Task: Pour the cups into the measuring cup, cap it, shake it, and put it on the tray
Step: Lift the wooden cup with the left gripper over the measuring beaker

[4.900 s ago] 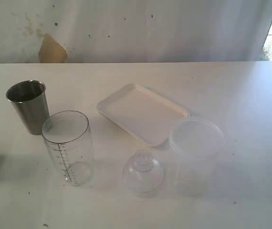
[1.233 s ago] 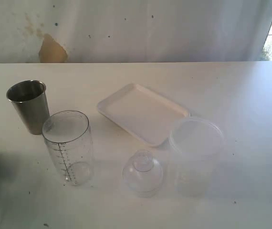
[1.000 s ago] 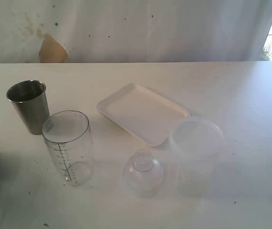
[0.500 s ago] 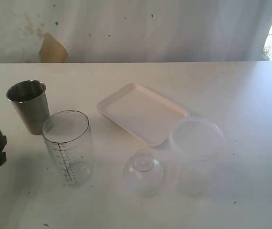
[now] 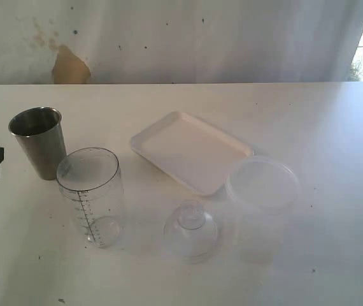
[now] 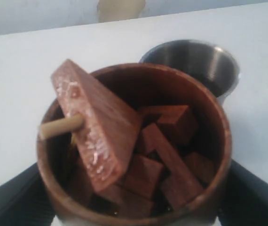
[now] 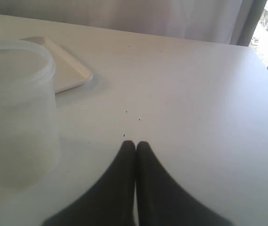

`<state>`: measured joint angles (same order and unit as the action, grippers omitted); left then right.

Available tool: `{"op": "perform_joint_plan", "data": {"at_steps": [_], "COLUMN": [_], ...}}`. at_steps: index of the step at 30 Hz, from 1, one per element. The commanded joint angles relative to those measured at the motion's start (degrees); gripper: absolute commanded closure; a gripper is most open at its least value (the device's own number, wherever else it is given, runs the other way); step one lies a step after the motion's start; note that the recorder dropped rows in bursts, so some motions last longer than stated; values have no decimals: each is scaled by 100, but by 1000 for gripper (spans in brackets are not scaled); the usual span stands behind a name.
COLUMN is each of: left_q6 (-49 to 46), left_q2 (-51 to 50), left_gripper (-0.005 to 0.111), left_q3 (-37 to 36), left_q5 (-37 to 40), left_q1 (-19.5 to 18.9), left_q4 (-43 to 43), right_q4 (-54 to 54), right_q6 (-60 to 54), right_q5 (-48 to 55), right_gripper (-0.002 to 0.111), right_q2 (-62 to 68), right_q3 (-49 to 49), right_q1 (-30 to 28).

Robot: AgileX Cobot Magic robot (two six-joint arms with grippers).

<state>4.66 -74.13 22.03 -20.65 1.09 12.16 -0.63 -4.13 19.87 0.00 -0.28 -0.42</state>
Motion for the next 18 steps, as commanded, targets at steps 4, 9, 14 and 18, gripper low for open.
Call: {"op": "perform_joint_plan", "data": {"at_steps": [4, 9, 14, 18], "left_q6": [91, 91, 91, 49], "left_q2": [417, 313, 28, -325], "left_gripper": [107, 107, 107, 107], "left_q3": [915, 1194, 1273, 1273], "left_q5": [648, 362, 24, -473], "left_q1": [766, 1118, 1339, 1453], "left_q4": [529, 717, 941, 1407], "right_q4": [25, 25, 25, 25], "right_q6": [-10, -10, -10, -10], "right_q5": [-17, -17, -17, -17], "right_gripper": [108, 108, 108, 108], "right_q2": [0, 0, 0, 0], "right_q3": [28, 28, 28, 28], "right_q1": [-16, -16, -16, -16]}}
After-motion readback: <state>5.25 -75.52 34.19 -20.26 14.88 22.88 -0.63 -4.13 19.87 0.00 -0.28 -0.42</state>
